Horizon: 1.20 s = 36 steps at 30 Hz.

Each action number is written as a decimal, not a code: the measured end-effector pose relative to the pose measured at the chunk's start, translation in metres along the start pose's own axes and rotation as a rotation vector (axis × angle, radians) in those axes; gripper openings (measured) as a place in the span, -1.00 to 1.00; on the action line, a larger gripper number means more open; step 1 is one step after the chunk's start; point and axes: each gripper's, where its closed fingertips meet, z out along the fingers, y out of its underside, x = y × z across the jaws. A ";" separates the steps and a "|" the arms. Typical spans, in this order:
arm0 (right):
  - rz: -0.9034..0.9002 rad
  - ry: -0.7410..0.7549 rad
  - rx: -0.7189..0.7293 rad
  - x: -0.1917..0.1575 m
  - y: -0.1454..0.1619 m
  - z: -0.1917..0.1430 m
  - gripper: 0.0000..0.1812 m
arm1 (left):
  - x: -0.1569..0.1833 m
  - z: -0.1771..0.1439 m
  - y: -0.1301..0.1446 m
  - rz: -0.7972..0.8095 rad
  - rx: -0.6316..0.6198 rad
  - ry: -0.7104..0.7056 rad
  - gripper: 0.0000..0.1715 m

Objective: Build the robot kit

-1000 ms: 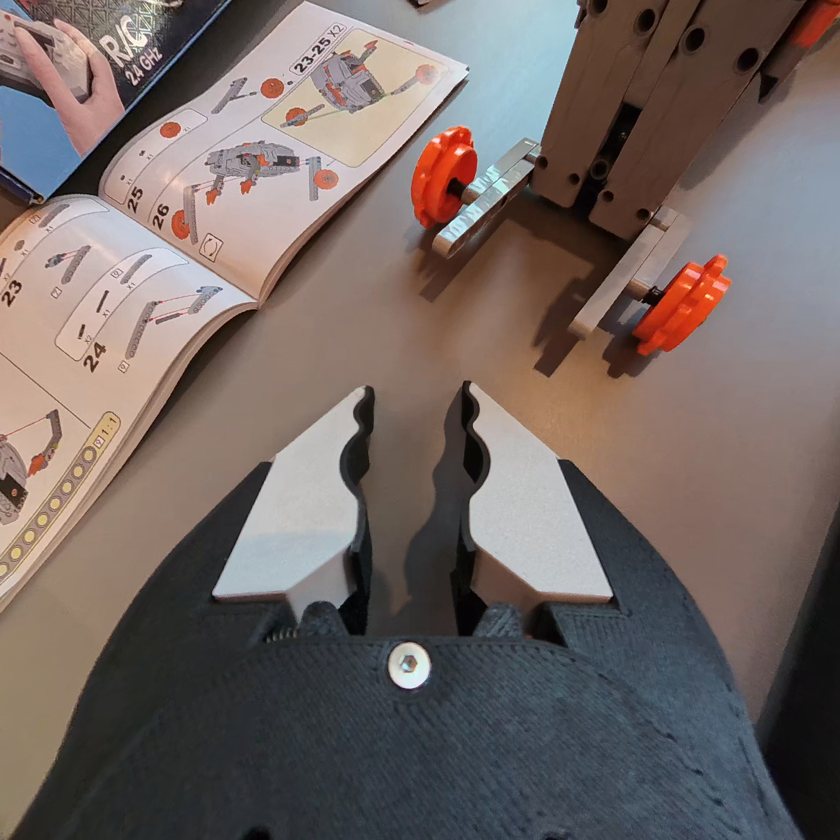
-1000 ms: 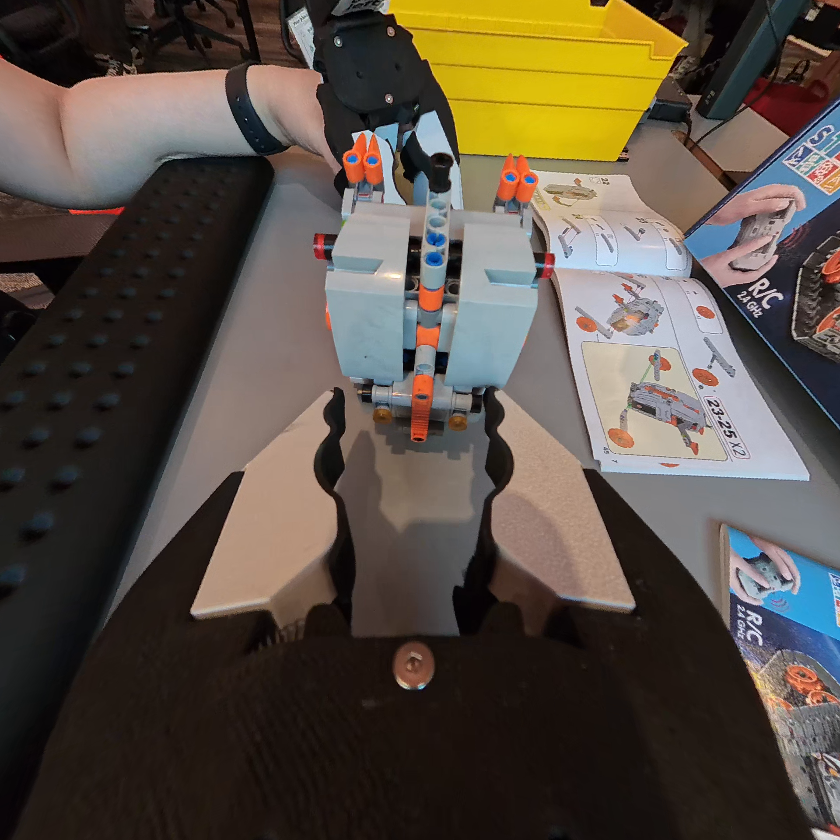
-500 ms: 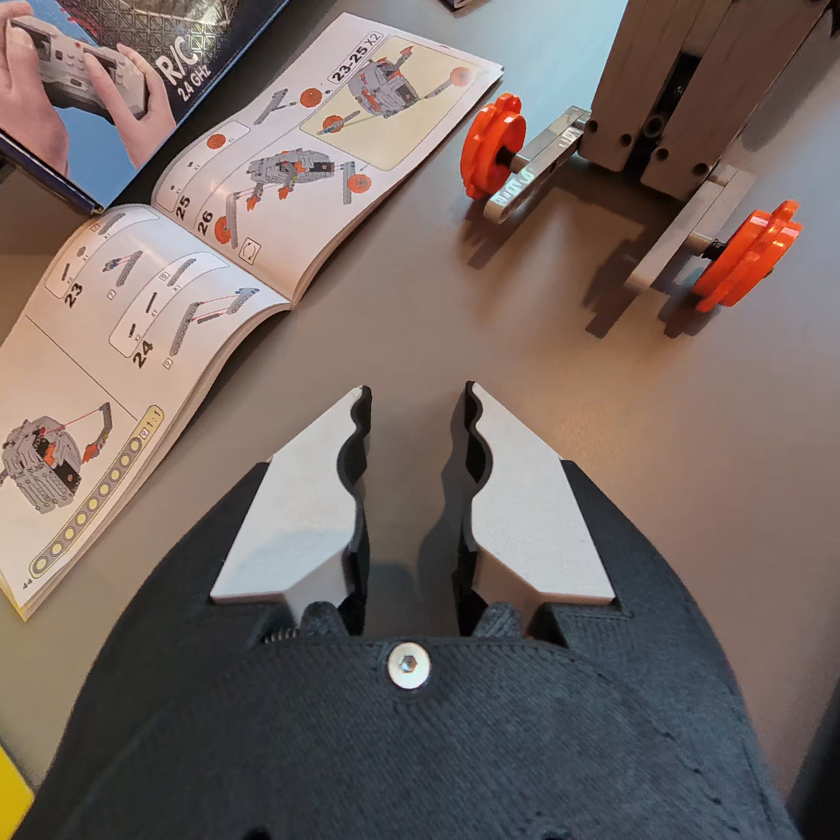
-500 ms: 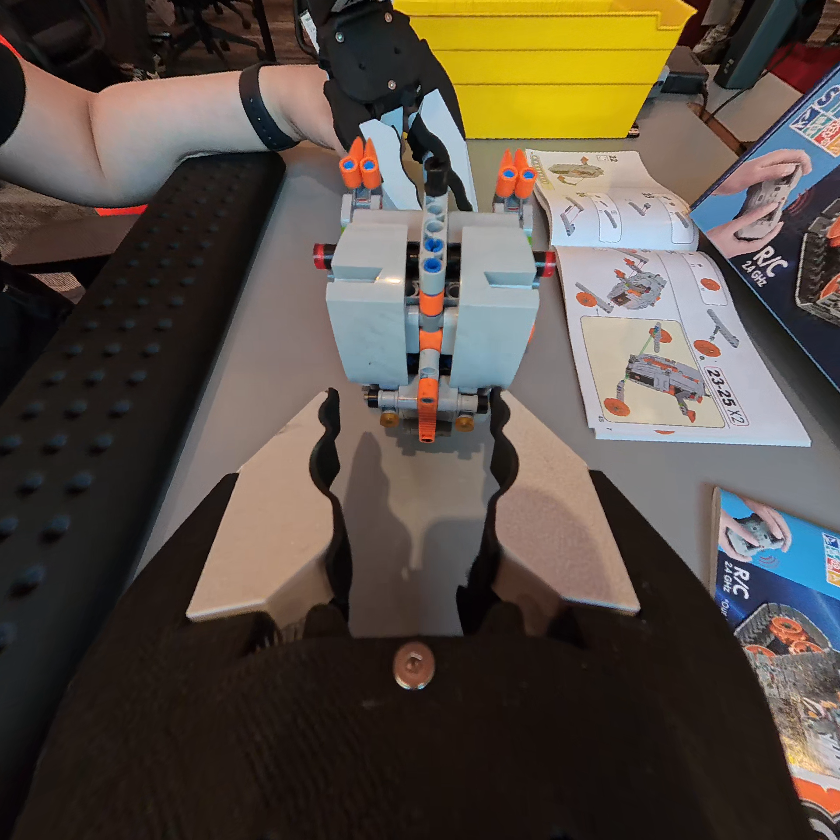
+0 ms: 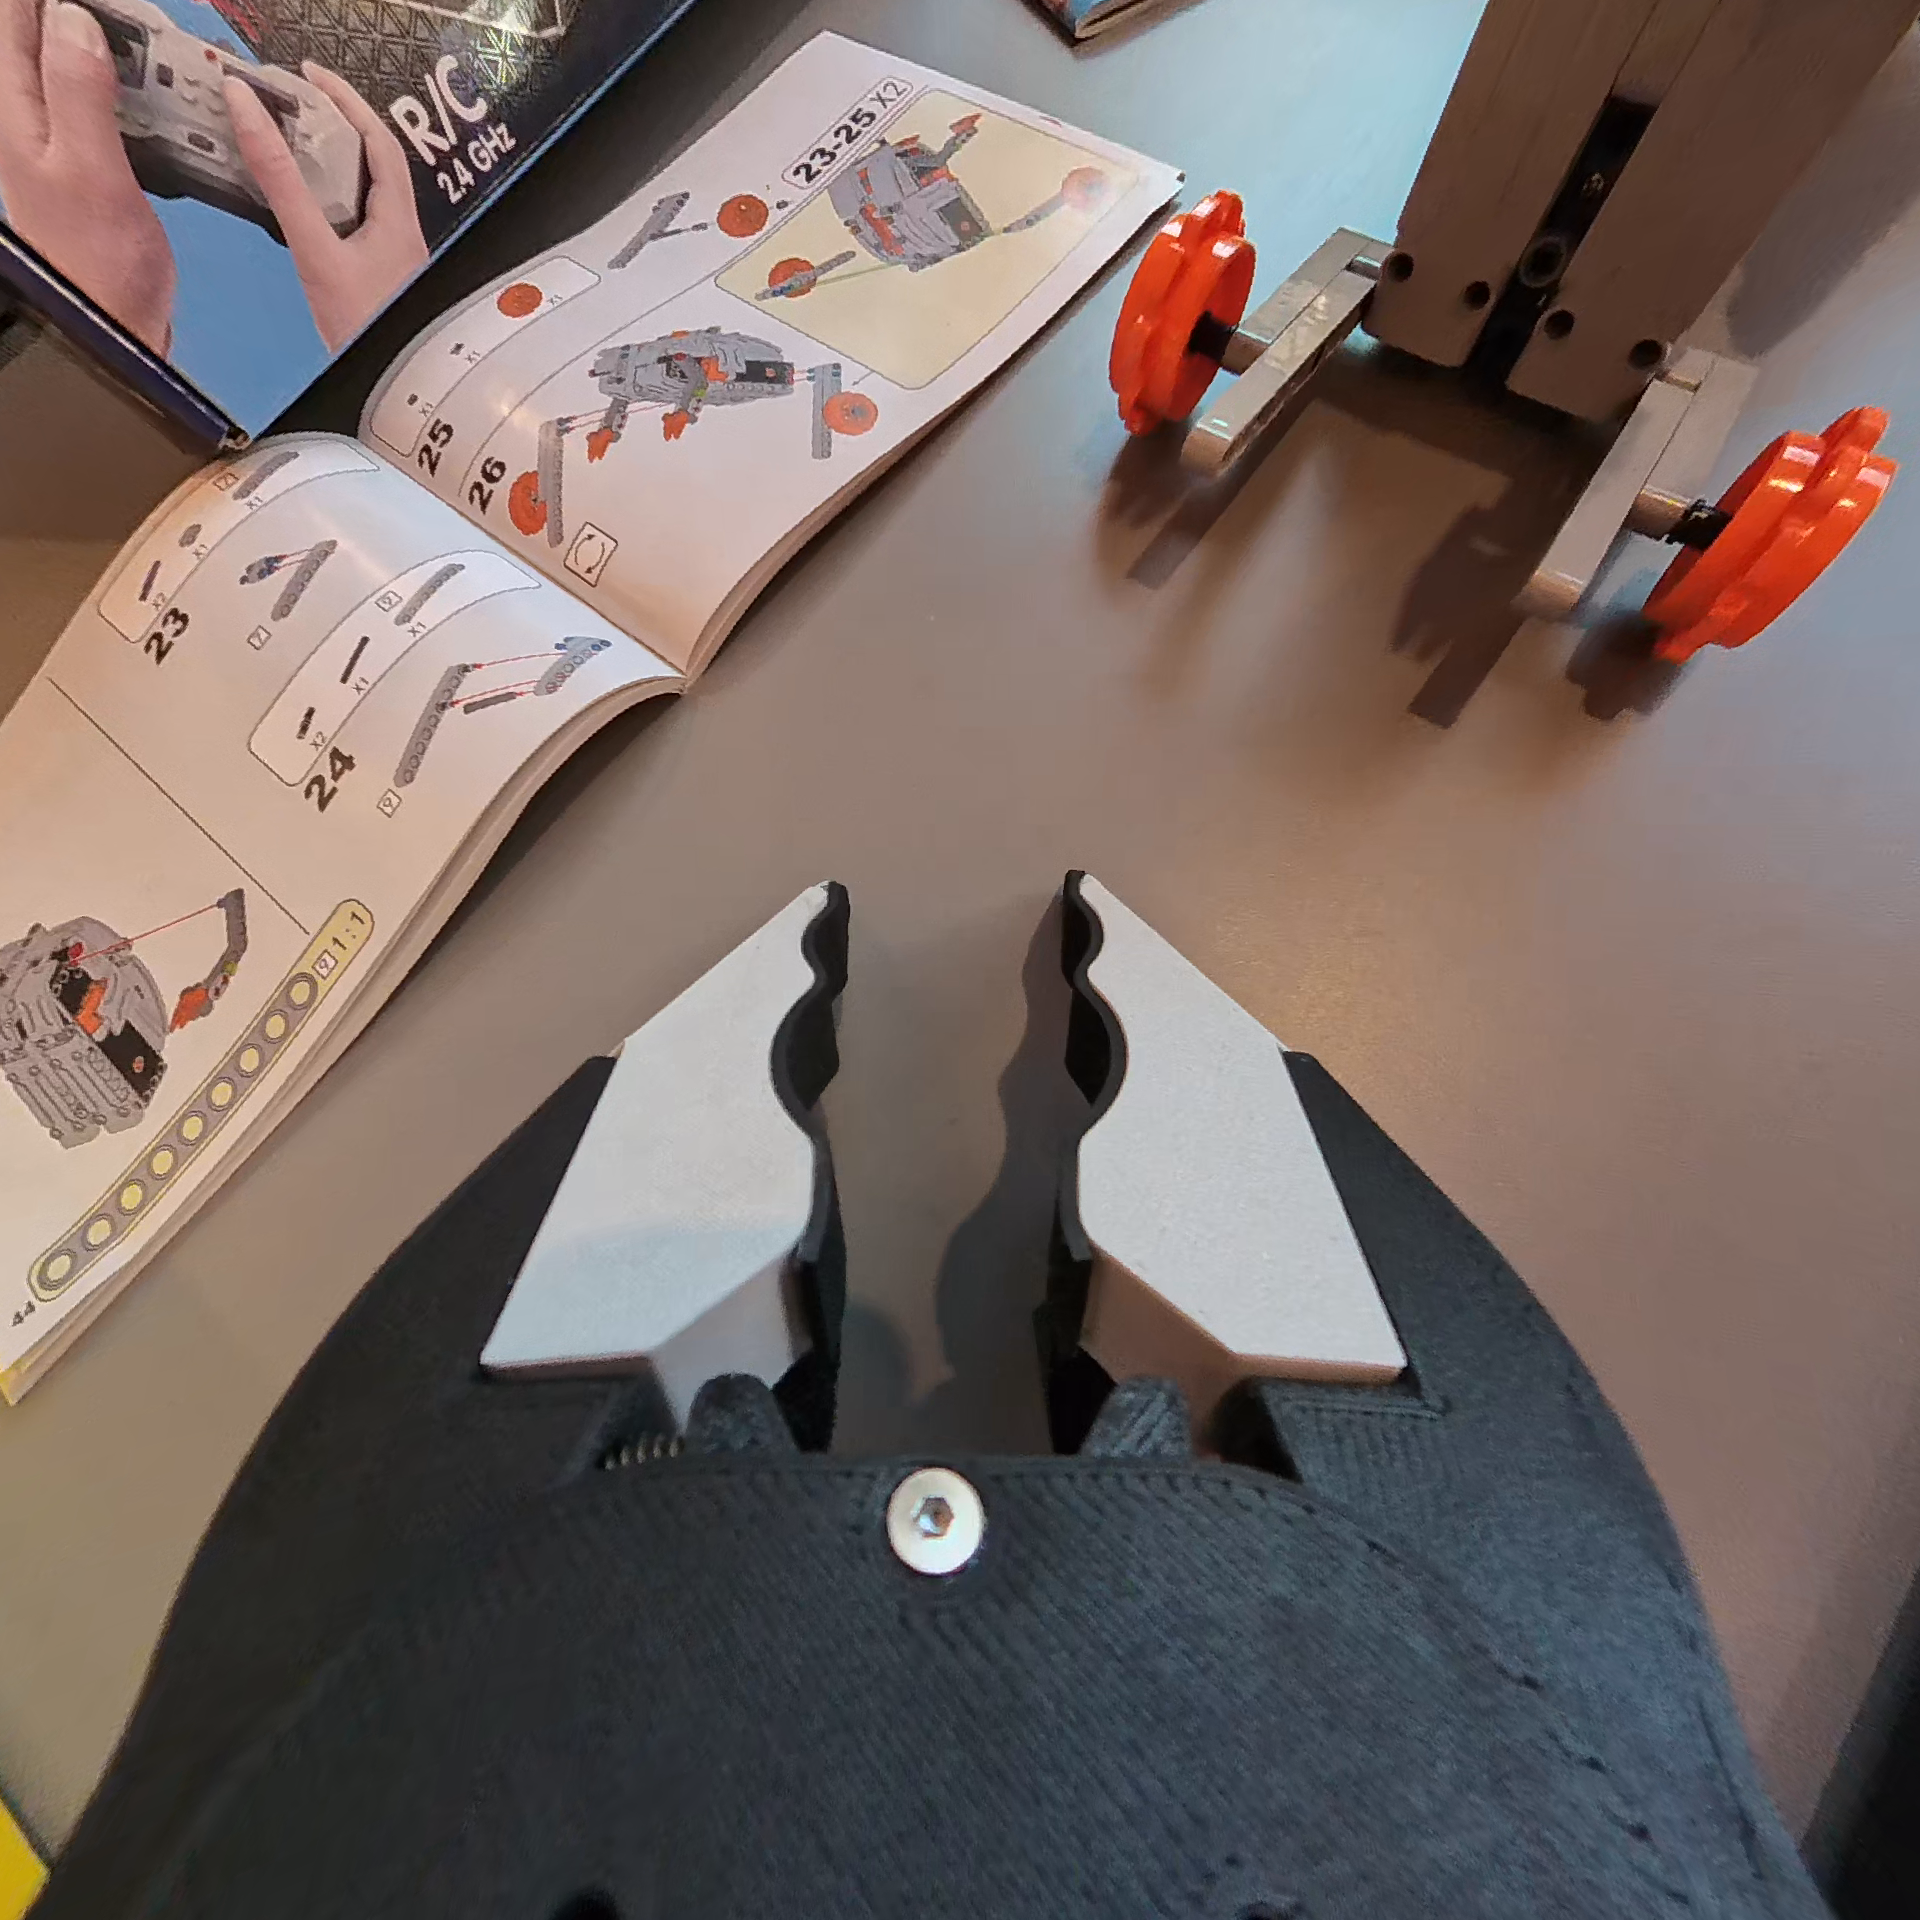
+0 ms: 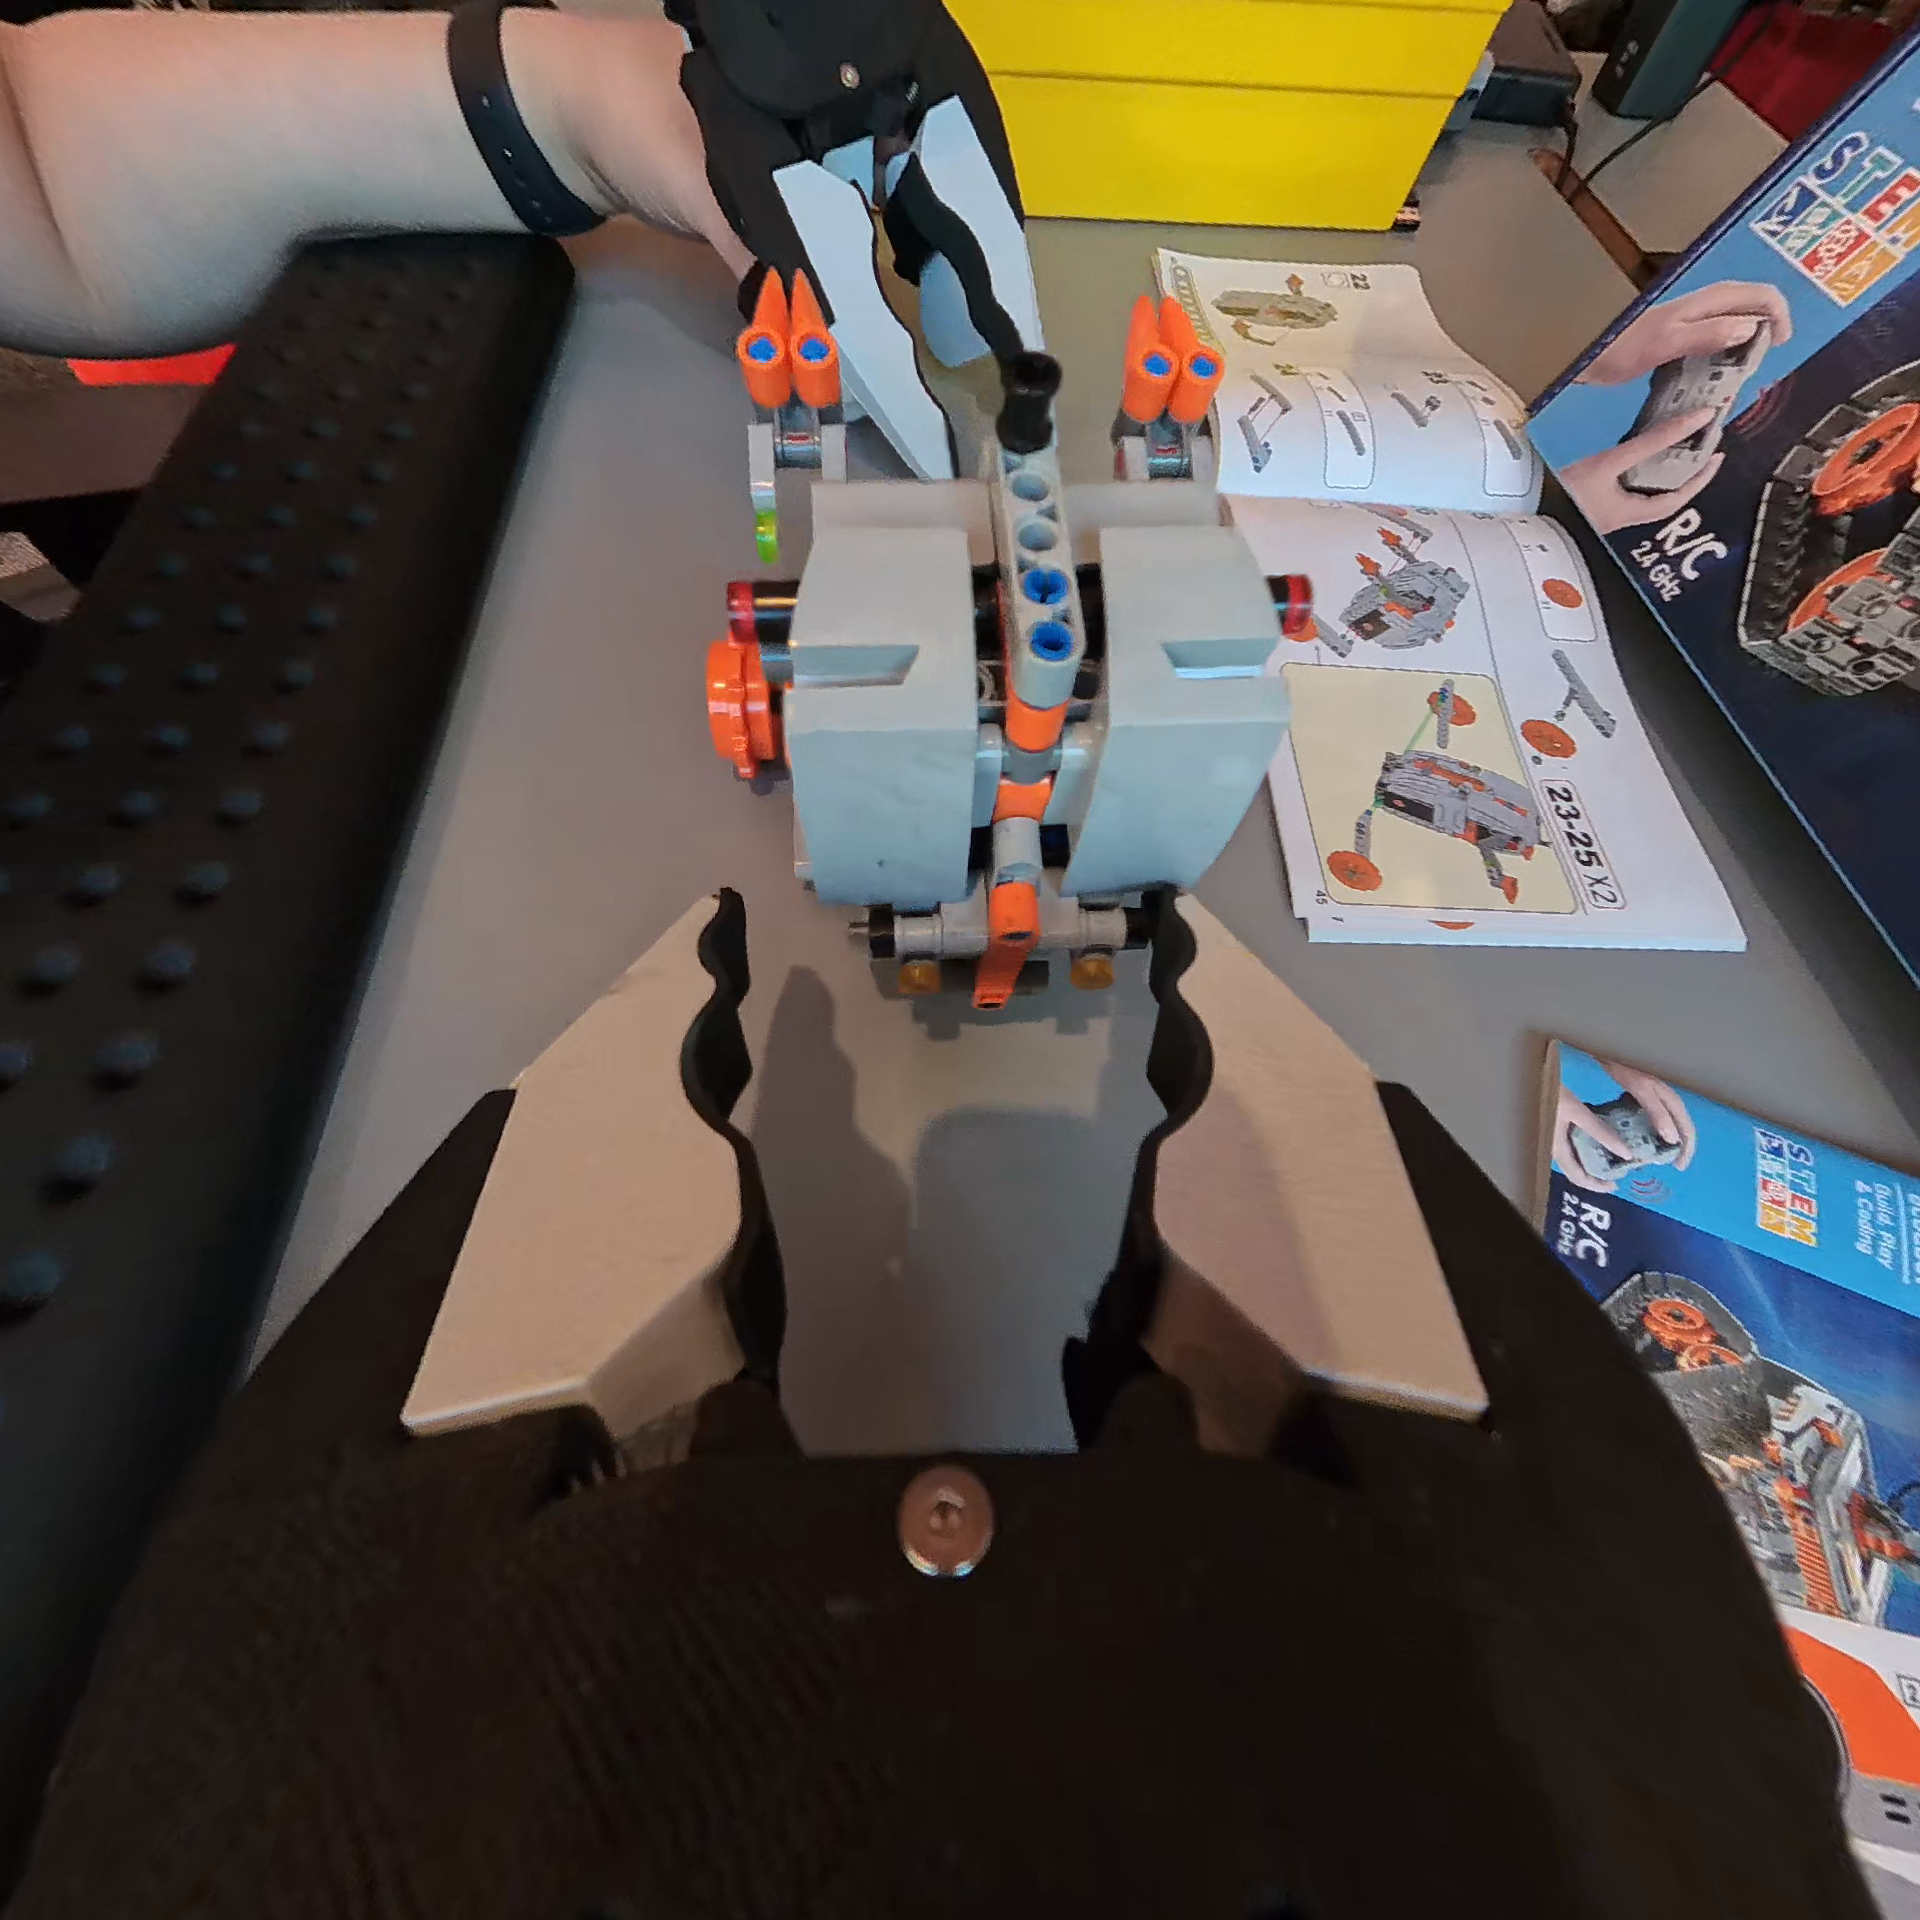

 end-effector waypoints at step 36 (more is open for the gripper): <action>0.464 -0.501 0.289 -0.034 -0.005 -0.053 -0.11 | 0.111 -0.076 -0.182 -0.402 0.651 0.219 -0.11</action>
